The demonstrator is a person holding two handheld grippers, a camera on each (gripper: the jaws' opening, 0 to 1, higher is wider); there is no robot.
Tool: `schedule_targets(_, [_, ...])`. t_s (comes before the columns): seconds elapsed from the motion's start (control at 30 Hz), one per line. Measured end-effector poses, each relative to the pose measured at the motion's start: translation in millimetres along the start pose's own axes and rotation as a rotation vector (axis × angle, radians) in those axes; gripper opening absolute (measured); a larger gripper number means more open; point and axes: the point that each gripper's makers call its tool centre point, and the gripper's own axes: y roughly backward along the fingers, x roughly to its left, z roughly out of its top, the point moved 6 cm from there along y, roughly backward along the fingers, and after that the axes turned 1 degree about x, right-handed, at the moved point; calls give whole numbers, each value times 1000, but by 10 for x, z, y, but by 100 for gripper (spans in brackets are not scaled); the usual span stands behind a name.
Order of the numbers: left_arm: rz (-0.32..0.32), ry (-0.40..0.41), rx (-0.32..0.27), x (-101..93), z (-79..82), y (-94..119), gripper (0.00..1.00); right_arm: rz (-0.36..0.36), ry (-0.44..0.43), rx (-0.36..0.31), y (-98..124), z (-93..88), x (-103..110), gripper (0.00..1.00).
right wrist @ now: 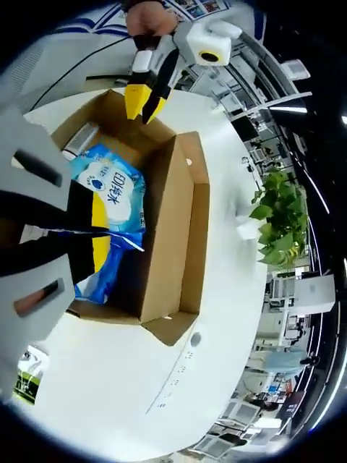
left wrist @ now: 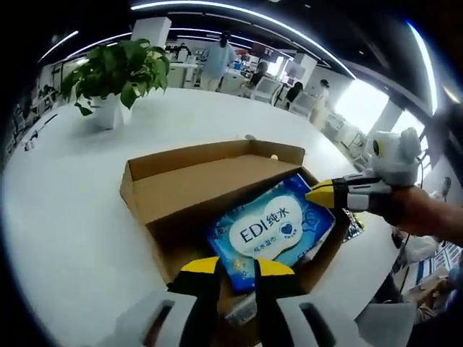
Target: Operate the shoe box by opening the lid, removing the specified soft item, and placing it in the target area until the item is outside and the box remains undamaged.
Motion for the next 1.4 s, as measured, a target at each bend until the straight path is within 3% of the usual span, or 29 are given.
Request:
schedule_targets(0.7, [-52, 48, 135, -128, -147, -568, 23, -50, -47, -19, 274, -171, -256, 0])
schedule_targets(0.77, [-65, 75, 146, -137, -158, -607, 23, -50, -51, -21, 281, -179, -256, 0])
schedule_targets(0.87, [-152, 157, 182, -213, -205, -668, 23, -50, -58, -20, 284, -203, -280, 0])
schedule_targets(1.0, [-159, 179, 166, -210, -206, -715, 19, -47, -75, -22, 305, -227, -282, 0])
schedule_targets(1.1, [-142, 150, 131, -224, -154, -693, 7, -47, -87, -25, 313, -238, -285, 0])
schedule_targets(1.4, [-107, 103, 109, -279, -90, -607, 4, -34, -102, -30, 346, -251, -286, 0])
